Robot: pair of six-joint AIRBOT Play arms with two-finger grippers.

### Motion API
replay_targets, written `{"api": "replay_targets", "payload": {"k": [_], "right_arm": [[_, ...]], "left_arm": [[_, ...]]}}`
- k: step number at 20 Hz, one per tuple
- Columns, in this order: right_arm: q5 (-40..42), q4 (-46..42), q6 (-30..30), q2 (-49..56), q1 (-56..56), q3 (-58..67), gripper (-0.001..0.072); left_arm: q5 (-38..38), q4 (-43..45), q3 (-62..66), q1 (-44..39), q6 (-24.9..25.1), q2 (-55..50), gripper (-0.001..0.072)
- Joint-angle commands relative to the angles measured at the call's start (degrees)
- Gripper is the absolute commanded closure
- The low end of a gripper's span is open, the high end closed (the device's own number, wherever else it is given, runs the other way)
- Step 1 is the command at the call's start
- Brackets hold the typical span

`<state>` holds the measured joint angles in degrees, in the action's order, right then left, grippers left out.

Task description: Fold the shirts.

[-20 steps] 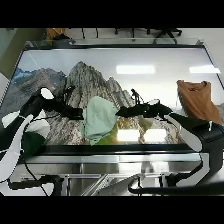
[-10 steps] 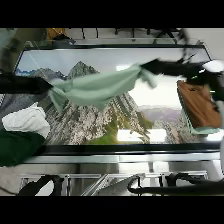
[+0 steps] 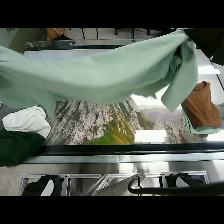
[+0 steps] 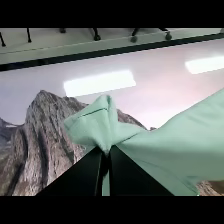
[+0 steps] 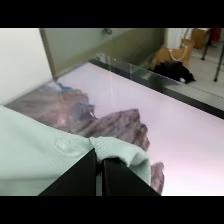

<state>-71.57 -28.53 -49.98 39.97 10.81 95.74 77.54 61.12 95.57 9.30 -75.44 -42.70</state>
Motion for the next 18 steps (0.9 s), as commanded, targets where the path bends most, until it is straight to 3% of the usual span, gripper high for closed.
{"api": "replay_targets", "payload": {"k": [1, 5, 9, 10, 11, 13, 14, 18], "right_arm": [[-3.87, -7.32, -3.06, 3.72, 0.17, -0.22, 0.0698], [-7.96, -6.45, -4.90, 16.35, -1.05, -7.61, 0.0697], [-3.50, -6.40, -2.01, 32.30, -6.14, -17.99, 0.0690], [-1.07, -6.40, -1.86, 36.52, -7.32, -19.10, 0.0640], [0.28, -6.16, -1.88, 40.24, -7.89, -19.10, 0.0526], [0.76, -5.77, -1.90, 45.11, -7.93, -18.62, 0.0498], [0.63, -5.77, -1.92, 45.77, -7.37, -18.36, 0.0392], [-2.86, -5.81, -2.62, 40.30, -1.88, -17.35, 0.0338]], "left_arm": [[-1.55, 0.66, -8.61, 0.15, -0.04, -1.01, 0.0691], [-3.91, 0.17, -22.88, -0.48, 0.04, -11.82, 0.0690], [-13.22, 0.26, -33.38, -5.90, 2.16, -25.94, 0.0690], [-16.44, 0.28, -35.06, -7.43, 2.16, -29.75, 0.0690], [-18.38, 0.31, -35.54, -8.57, 2.14, -33.73, 0.0690], [-18.49, 0.31, -33.83, -9.51, 2.10, -40.72, 0.0689], [-16.92, 0.31, -32.22, -9.49, 1.95, -43.50, 0.0689], [-4.04, 0.31, -22.56, -7.13, 1.90, -50.03, 0.0683]]}}
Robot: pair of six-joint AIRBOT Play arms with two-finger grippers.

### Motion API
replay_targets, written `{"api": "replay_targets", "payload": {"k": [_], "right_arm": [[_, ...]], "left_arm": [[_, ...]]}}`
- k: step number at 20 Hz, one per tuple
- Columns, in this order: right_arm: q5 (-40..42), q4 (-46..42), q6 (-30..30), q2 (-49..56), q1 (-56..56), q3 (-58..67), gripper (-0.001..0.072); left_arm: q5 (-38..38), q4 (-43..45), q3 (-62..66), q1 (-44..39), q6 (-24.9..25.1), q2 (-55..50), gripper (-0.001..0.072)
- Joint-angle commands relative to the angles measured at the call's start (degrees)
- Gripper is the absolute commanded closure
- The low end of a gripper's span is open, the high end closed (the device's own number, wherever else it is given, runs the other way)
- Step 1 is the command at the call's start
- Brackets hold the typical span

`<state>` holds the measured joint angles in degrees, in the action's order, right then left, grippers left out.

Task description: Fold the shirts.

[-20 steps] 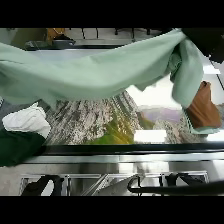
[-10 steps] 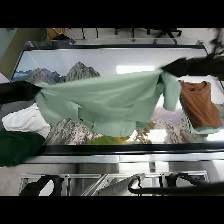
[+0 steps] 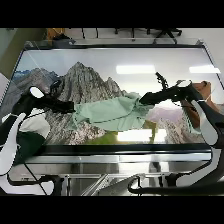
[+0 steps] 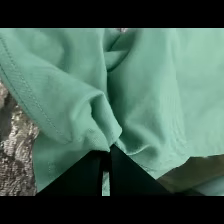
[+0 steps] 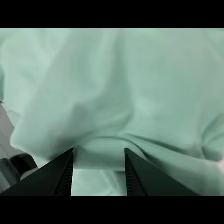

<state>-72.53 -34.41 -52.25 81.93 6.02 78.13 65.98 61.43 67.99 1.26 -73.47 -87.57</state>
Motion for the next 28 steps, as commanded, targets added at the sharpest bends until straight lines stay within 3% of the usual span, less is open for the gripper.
{"api": "replay_targets", "payload": {"k": [1, 5, 11, 15, 21, 28], "right_arm": [[-3.15, 0.02, -0.61, -3.91, 4.72, 0.26, 0.0338], [-7.39, -5.62, -4.46, -12.35, 11.06, -1.57, 0.0338], [-2.99, -6.97, -5.03, -20.44, 9.44, -22.95, 0.0336], [4.98, -5.18, -4.98, -19.69, 2.38, -31.78, 0.0320], [17.14, -0.85, -5.01, -14.56, -8.83, -32.24, 0.0321], [17.90, 1.14, -4.76, -11.45, -9.42, -32.15, 0.0321]], "left_arm": [[11.02, 0.00, 7.26, 1.81, -0.07, -5.44, 0.0682], [18.62, -0.04, 12.98, 5.31, -0.07, -3.89, 0.0682], [11.65, 0.00, 2.73, 6.27, 0.15, 0.46, 0.0683], [9.99, -0.07, -0.42, 6.23, 0.15, 0.42, 0.0683], [8.94, -0.04, -0.76, 6.23, 0.15, 0.42, 0.0684], [8.83, -0.04, -0.76, 6.23, 0.20, 0.42, 0.0684]]}}
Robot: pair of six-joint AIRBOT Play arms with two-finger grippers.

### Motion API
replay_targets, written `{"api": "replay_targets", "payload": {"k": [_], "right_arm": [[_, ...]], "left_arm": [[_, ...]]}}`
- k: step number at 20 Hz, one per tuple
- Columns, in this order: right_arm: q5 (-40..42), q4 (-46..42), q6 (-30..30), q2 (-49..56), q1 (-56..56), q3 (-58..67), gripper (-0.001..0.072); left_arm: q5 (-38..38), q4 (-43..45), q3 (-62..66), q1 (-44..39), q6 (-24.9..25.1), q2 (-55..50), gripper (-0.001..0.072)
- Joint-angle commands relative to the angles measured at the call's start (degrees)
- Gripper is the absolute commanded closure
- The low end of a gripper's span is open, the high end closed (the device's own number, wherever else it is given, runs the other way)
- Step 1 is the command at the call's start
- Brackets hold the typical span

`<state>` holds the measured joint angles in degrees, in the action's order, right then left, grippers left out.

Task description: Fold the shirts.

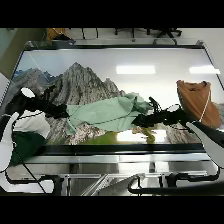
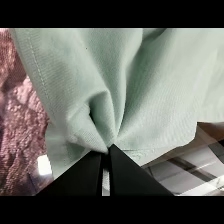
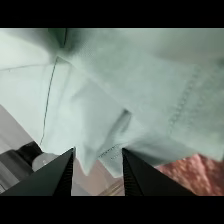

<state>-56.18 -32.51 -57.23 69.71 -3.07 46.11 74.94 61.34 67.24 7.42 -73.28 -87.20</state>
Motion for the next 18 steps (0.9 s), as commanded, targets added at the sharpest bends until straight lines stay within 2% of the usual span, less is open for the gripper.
{"api": "replay_targets", "payload": {"k": [1, 4, 6, 12, 17, 18], "right_arm": [[-0.70, -0.85, 0.22, 0.28, 0.50, 0.20, 0.0321], [-8.13, -0.87, -0.26, -3.26, 5.66, 0.96, 0.0315], [-10.34, -1.03, -1.36, -5.75, 9.68, 0.94, 0.0119], [-8.70, -3.17, -1.33, -3.48, 12.48, 0.83, 0.0113], [-5.40, -1.01, -0.90, 1.79, 6.84, 0.83, 0.0114], [-4.26, 0.87, 1.01, 2.16, 5.40, 0.87, 0.0119]], "left_arm": [[-0.13, 0.07, 0.00, 0.09, 0.00, 0.04, 0.0684], [-0.07, 0.09, 0.00, 0.11, 0.02, 0.04, 0.0684], [-0.11, 0.07, 0.00, 0.11, 0.00, 0.07, 0.0684], [-0.13, 0.04, -0.02, 0.11, 0.00, 0.04, 0.0684], [-0.13, -0.02, -0.02, 0.07, -0.02, 0.04, 0.0684], [-0.15, -0.02, -0.02, 0.07, -0.02, 0.04, 0.0684]]}}
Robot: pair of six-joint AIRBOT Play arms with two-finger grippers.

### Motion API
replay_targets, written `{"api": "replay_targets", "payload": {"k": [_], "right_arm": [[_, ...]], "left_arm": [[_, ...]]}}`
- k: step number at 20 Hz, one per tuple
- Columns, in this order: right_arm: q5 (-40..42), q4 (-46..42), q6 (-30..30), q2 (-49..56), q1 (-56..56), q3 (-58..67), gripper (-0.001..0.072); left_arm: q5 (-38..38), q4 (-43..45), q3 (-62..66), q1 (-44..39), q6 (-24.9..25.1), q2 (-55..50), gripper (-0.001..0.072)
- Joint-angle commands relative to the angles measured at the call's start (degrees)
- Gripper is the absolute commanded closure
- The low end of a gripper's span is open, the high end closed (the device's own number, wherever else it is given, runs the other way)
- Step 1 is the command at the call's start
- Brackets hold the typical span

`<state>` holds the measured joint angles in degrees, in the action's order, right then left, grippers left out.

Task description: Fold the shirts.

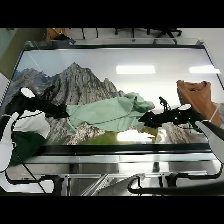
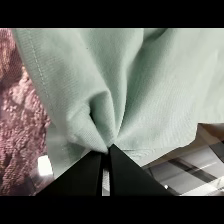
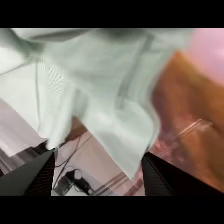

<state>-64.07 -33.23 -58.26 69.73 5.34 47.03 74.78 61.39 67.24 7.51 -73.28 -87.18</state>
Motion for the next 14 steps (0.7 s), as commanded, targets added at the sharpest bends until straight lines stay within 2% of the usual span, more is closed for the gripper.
{"api": "replay_targets", "payload": {"k": [1, 2, 3, 4, 7, 10, 12, 14], "right_arm": [[4.79, 4.04, 3.91, 2.19, -4.04, -0.02, 0.0210], [5.33, 6.84, 5.95, 2.14, -4.55, 0.37, 0.0458], [5.07, 9.42, 7.56, 2.03, -4.70, 1.18, 0.0636], [4.13, 11.23, 8.39, 1.51, -4.70, 2.58, 0.0698], [0.79, 11.91, 8.79, -3.41, -4.31, 10.49, 0.0700], [-2.29, 15.17, 7.87, -12.07, -0.42, 26.34, 0.0701], [-2.36, 15.69, 6.58, -17.03, 4.20, 40.94, 0.0702], [-0.92, 14.99, 5.40, -19.96, 10.10, 56.08, 0.0702]], "left_arm": [[-0.26, -0.07, -0.02, -0.02, -0.02, 0.04, 0.0684], [-0.83, -0.13, 0.00, -0.02, 0.00, 0.04, 0.0685], [-1.68, -1.07, 0.07, -0.02, 0.92, 0.09, 0.0686], [-1.55, -3.85, 0.59, 0.00, 2.47, 0.11, 0.0686], [1.36, -15.37, 6.03, 0.02, 4.94, 2.89, 0.0687], [2.01, -25.77, 17.29, 0.92, 4.63, 9.22, 0.0688], [0.00, -32.94, 27.67, 3.28, 2.78, 13.73, 0.0688], [-4.55, -36.00, 39.32, 6.69, -0.59, 17.86, 0.0688]]}}
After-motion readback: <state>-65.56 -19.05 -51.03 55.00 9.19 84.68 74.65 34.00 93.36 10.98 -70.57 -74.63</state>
